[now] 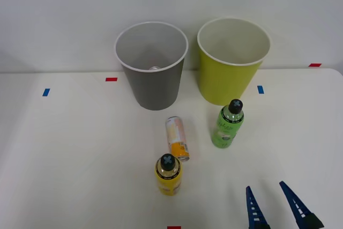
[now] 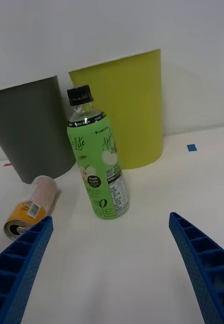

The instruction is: Put cans in the gray bin, plastic bottles in the light green bin

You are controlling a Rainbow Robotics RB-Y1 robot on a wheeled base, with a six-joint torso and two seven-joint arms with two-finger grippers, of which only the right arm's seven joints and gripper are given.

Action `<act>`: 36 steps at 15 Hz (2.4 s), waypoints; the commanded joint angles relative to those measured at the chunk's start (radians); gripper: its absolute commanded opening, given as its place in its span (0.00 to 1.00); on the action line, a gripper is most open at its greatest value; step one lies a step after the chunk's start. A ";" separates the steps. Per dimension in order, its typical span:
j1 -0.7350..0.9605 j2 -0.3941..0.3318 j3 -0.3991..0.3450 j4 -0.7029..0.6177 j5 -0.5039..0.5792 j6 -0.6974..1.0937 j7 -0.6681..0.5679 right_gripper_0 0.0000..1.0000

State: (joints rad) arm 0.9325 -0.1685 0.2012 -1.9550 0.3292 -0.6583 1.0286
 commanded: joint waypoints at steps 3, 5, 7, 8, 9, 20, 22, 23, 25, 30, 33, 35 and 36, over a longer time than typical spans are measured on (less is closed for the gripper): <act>-0.026 0.033 -0.017 0.108 0.079 -0.063 -0.070 0.76; -0.044 0.064 -0.028 0.171 0.077 -0.136 -0.068 0.76; -0.054 0.107 -0.052 0.237 0.076 -0.233 -0.050 0.76; -0.061 0.113 -0.063 0.266 0.074 -0.268 -0.038 0.76; -0.064 0.113 -0.068 0.281 0.073 -0.282 -0.028 0.76; -0.089 0.092 -0.080 0.306 0.070 -0.304 0.146 0.75; -0.089 0.092 -0.080 0.306 0.070 -0.304 0.146 0.76; -0.089 0.092 -0.080 0.306 0.070 -0.304 0.146 0.75; -0.089 0.092 -0.080 0.306 0.070 -0.304 0.146 0.75; -0.089 0.092 -0.080 0.306 0.070 -0.304 0.146 0.75; -0.089 0.092 -0.080 0.306 0.070 -0.304 0.146 0.75; -0.089 0.092 -0.080 0.306 0.070 -0.304 0.146 0.75; -0.089 0.092 -0.080 0.306 0.070 -0.304 0.146 0.75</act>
State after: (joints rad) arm 0.8437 -0.0766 0.1211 -1.6490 0.3989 -0.9619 1.1749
